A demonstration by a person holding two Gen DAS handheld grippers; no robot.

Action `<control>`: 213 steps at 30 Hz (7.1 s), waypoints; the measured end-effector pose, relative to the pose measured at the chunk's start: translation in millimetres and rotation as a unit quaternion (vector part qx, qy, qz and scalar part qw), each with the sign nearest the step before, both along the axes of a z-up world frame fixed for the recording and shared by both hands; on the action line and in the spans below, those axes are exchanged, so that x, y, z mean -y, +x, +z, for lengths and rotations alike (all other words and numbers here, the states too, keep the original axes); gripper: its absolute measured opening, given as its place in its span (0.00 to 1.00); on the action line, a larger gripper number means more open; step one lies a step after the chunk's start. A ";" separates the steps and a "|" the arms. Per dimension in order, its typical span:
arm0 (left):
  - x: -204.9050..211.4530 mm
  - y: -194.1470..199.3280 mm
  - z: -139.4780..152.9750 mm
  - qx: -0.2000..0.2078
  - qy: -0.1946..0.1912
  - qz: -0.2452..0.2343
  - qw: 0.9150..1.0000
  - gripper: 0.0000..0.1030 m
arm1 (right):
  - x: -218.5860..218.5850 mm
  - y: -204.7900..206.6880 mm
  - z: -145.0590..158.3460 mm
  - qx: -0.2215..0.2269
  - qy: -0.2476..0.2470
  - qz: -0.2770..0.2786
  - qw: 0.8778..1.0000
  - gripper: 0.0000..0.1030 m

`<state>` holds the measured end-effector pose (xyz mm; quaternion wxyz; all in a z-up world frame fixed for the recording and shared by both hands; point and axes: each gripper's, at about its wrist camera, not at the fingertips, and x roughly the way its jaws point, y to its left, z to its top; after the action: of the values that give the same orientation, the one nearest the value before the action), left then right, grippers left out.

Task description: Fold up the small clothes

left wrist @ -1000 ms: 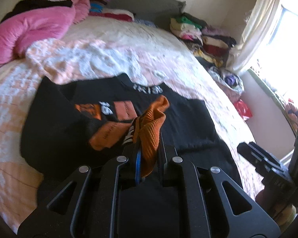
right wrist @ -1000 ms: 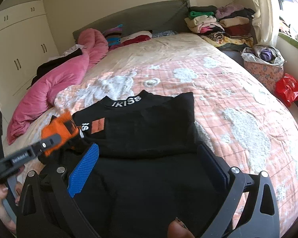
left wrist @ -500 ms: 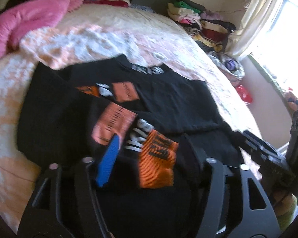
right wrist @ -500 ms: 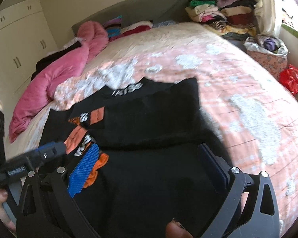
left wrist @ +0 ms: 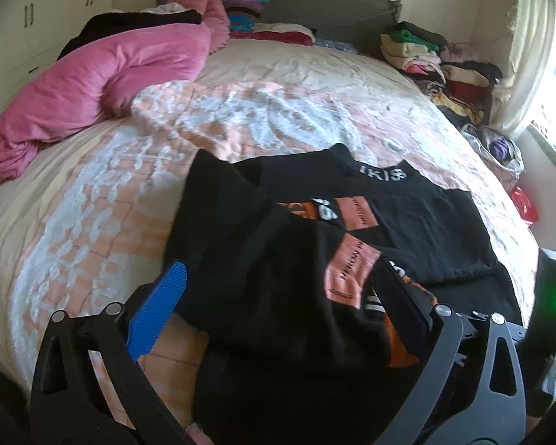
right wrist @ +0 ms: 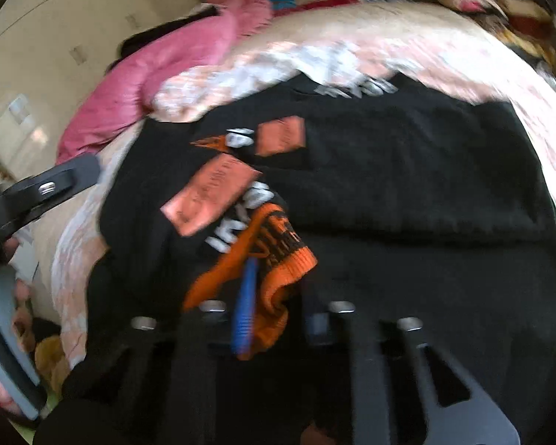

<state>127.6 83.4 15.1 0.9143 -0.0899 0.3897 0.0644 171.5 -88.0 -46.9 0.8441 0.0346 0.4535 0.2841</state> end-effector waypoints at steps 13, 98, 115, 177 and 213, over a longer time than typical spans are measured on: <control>-29.1 -5.7 0.1 0.004 -0.033 0.033 0.999 0.91 | 5.7 4.9 125.6 0.211 -0.036 0.042 0.976 0.11; 17.1 12.7 -14.3 -0.023 -0.019 -0.053 0.998 0.91 | 95.2 -7.7 51.6 0.120 -0.068 -0.089 0.986 0.91; 15.2 -17.4 4.1 -0.007 0.005 -0.055 0.998 0.91 | 109.9 -41.1 67.9 0.133 -0.060 -0.089 0.985 0.91; -31.4 -145.4 -64.9 -0.148 -0.082 -0.086 0.982 0.42 | 179.2 -143.2 25.2 0.073 -0.125 -0.082 0.986 0.91; -29.1 -151.1 -88.7 -0.178 -0.115 -0.105 0.972 0.04 | 202.4 -174.4 -3.0 -0.026 -0.076 -0.027 0.996 0.08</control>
<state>-23.5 112.5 -73.6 0.8154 -0.1401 0.5583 -0.0618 -2.8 -290.4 -49.9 0.8395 -0.0097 0.4944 0.2252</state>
